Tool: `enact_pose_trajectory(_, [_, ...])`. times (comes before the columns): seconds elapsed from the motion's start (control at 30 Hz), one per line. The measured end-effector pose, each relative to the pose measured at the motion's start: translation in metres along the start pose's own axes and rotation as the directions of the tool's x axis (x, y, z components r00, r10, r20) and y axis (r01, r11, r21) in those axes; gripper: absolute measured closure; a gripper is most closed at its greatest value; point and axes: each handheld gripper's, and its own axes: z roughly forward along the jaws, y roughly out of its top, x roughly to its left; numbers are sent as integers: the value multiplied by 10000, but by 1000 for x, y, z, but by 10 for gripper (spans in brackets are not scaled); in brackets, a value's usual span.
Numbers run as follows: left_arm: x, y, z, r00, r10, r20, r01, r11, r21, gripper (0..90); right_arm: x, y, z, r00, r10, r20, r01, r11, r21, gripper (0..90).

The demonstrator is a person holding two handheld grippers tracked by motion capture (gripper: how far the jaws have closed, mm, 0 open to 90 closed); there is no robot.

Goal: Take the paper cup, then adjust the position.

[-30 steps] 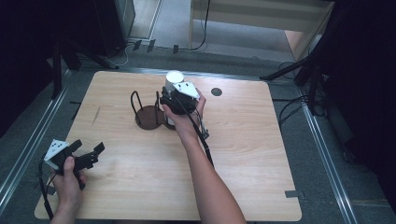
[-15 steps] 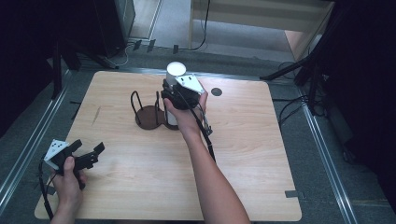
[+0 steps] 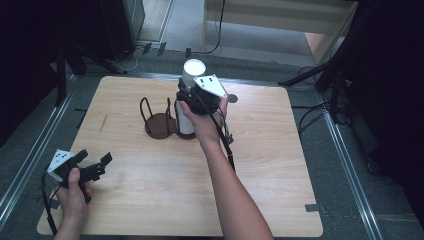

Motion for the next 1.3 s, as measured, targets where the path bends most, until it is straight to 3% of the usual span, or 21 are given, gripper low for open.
enact_pose_trajectory(0.3, [0, 0, 0, 10000, -4, 23, 4, 10000, -12, 14, -8, 6, -17, 9999, -170, -1, 170, 9999, -13, 317])
enact_pose_trajectory(0.6, [0, 0, 0, 10000, -44, 20, 45, 10000, -24, 14, -22, 3, -31, 9989, -318, 339, 316, 9995, 65, 310])
enact_pose_trajectory(0.87, [0, 0, 0, 10000, -48, 7, 48, 10000, 0, 14, -39, -14, -51, 9991, -69, 425, 59, 9997, 231, 305])
enact_pose_trajectory(1.3, [-3, 2, -2, 9996, 274, -66, -274, 9996, -38, 14, -60, -48, -98, 9983, -194, 549, 176, 9993, 334, 299])
